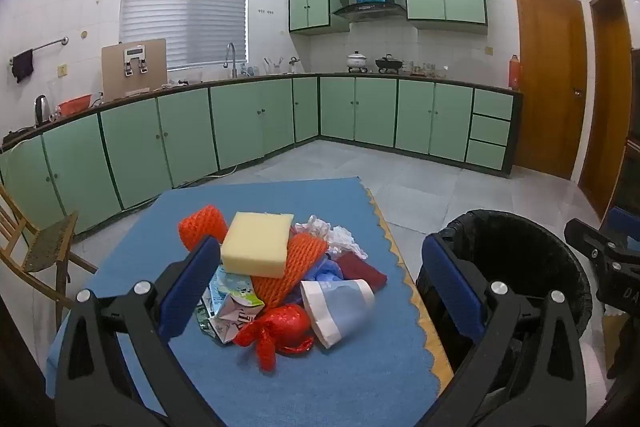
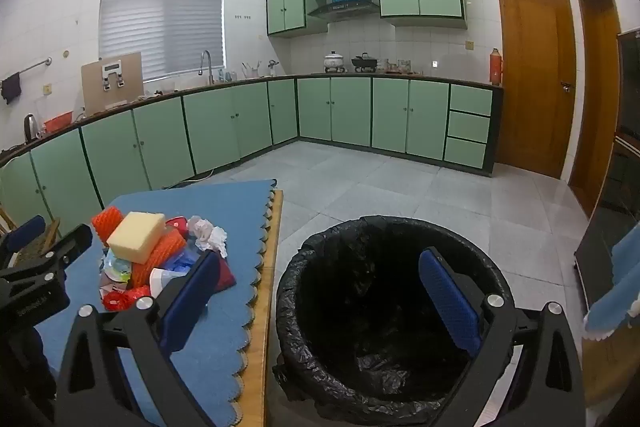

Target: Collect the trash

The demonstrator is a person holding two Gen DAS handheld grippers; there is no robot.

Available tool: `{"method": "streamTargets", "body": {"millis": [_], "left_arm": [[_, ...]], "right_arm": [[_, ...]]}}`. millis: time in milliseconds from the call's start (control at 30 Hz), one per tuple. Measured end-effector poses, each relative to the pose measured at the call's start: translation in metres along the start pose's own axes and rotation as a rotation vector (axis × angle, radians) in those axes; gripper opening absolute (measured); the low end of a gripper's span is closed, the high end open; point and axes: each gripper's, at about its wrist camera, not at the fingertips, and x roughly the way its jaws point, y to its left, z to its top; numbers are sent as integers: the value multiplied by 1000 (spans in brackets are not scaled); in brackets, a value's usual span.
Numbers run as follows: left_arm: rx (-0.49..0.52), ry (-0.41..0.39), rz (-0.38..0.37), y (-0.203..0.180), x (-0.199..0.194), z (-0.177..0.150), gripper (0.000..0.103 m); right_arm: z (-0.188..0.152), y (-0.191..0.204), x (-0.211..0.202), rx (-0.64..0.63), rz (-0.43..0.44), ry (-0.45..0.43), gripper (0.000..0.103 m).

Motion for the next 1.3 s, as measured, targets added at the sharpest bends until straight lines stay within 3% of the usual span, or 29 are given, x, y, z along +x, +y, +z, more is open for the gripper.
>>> {"method": "streamTargets", "body": {"millis": [33,1300], "left_arm": [[11,-25,-2,-1,-2,-1,98],[0,-21,1,4,-7,4,98]], "right_arm": [[0,0,0,-1,0,-1,97],[-1,2,3,3,2,6,97]]}}
